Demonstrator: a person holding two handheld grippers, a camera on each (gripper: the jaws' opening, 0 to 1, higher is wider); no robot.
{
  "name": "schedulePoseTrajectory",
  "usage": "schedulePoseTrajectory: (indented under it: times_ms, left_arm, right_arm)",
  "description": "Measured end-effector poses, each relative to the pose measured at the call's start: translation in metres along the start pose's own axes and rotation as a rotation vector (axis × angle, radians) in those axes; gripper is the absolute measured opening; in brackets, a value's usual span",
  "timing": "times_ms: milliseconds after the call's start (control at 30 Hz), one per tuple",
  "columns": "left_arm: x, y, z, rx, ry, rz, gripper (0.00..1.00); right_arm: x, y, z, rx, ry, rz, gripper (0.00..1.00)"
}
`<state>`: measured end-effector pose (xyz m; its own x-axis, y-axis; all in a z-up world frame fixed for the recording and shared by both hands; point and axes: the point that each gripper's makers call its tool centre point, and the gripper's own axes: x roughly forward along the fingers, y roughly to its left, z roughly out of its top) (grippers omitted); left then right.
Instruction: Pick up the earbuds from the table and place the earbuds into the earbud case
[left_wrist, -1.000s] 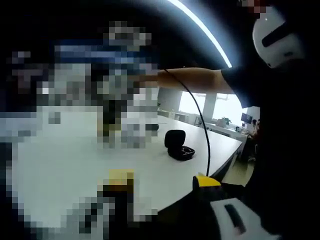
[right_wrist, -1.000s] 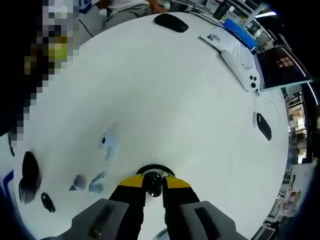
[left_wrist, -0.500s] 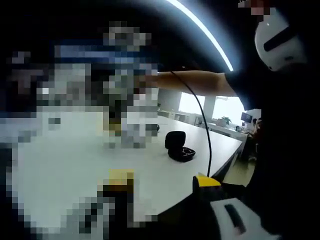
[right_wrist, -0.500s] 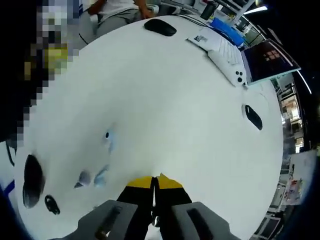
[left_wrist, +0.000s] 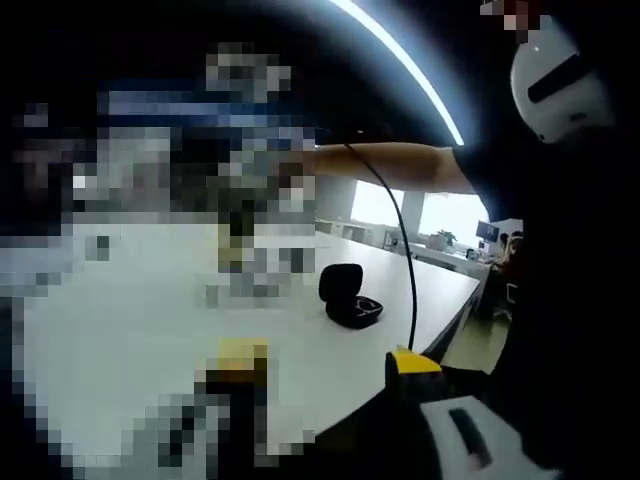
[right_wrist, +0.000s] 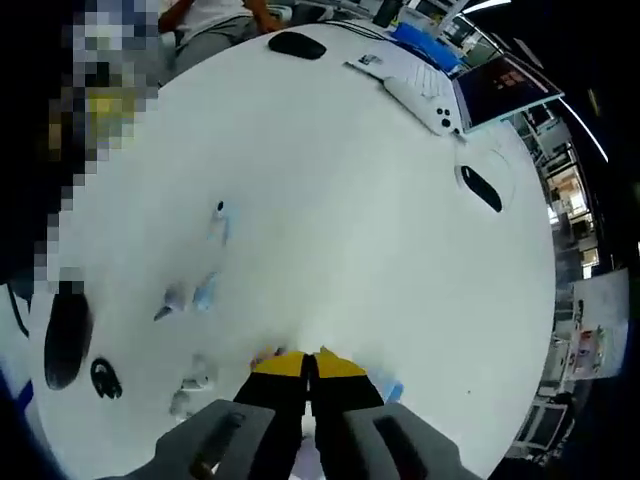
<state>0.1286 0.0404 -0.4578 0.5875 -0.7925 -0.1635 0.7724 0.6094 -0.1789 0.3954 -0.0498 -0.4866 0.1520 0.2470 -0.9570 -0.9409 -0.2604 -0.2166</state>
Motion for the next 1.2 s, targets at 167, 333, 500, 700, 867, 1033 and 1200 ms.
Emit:
schedulePoseTrajectory:
  times_ms: [167,333,500,700,867,1033,1200]
  left_arm:
    - [0.005,-0.005,0.0,0.004,0.007,-0.011,0.49]
    - [0.008,-0.007,0.0,0.004,0.013,-0.016,0.49]
    - [0.009,-0.006,-0.001,0.0,0.019,-0.009,0.49]
    - [0.012,-0.003,-0.001,-0.009,0.026,-0.005,0.49]
    - [0.015,0.001,-0.001,-0.016,0.027,-0.002,0.49]
    - [0.016,0.002,-0.002,-0.02,0.033,-0.003,0.49]
    - [0.017,0.003,-0.002,-0.022,0.034,-0.002,0.49]
  right_arm:
    - [-0.002,0.001,-0.015,-0.022,0.009,-0.001,0.06]
    - [0.001,-0.007,-0.025,-0.071,0.021,0.001,0.09]
    - [0.005,-0.012,-0.031,-0.103,0.039,0.009,0.11]
    - [0.014,-0.014,-0.033,-0.098,0.033,0.033,0.11]
    - [0.02,-0.017,-0.036,-0.099,0.038,0.049,0.11]
    - [0.02,-0.018,-0.037,-0.094,0.03,0.056,0.12]
    - [0.023,-0.016,-0.038,-0.082,0.03,0.073,0.12]
